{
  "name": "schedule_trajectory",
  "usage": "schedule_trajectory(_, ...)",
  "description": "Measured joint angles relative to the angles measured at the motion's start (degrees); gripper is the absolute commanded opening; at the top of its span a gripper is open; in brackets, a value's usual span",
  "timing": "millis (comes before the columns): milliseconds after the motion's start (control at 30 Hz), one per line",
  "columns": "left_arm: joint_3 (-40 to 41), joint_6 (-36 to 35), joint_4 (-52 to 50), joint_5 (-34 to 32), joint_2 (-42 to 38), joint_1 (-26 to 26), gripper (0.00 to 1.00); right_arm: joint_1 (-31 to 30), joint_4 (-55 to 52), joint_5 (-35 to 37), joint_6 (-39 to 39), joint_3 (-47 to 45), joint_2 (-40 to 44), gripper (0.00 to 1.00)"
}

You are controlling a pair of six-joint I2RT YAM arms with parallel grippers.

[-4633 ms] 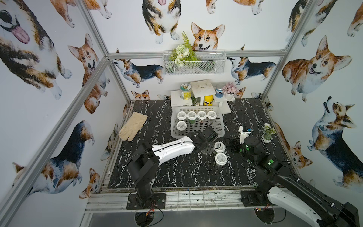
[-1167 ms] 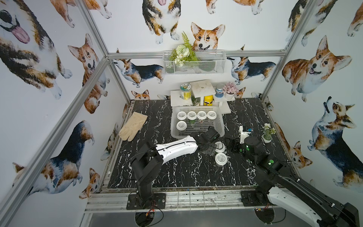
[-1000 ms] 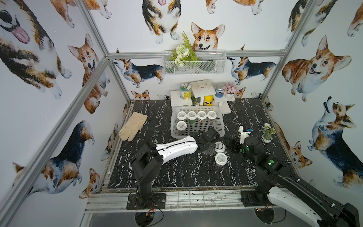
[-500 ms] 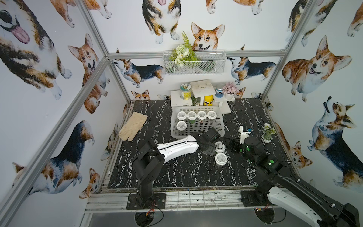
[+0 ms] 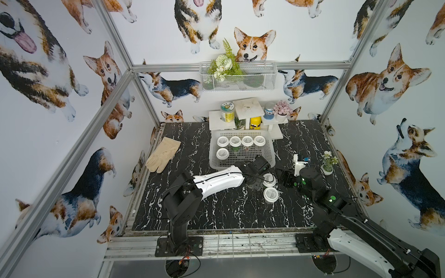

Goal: Put the yogurt in the basket
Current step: Pick up the yogurt from the center of the board.

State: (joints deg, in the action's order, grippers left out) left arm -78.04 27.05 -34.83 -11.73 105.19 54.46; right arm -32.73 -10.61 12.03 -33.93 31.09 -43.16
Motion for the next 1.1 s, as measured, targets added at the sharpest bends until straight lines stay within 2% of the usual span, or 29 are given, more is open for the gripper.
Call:
schedule_trajectory(700,-1.4,-0.4,-3.1,-0.5,0.2,0.4,0.70,0.0,0.0,0.0,0.0,0.0,-0.5,0.82)
schedule_trajectory(1100,-1.6,-0.4,-5.8,-0.9,-3.7,1.0,0.70,0.0,0.0,0.0,0.0,0.0,-0.4,0.82)
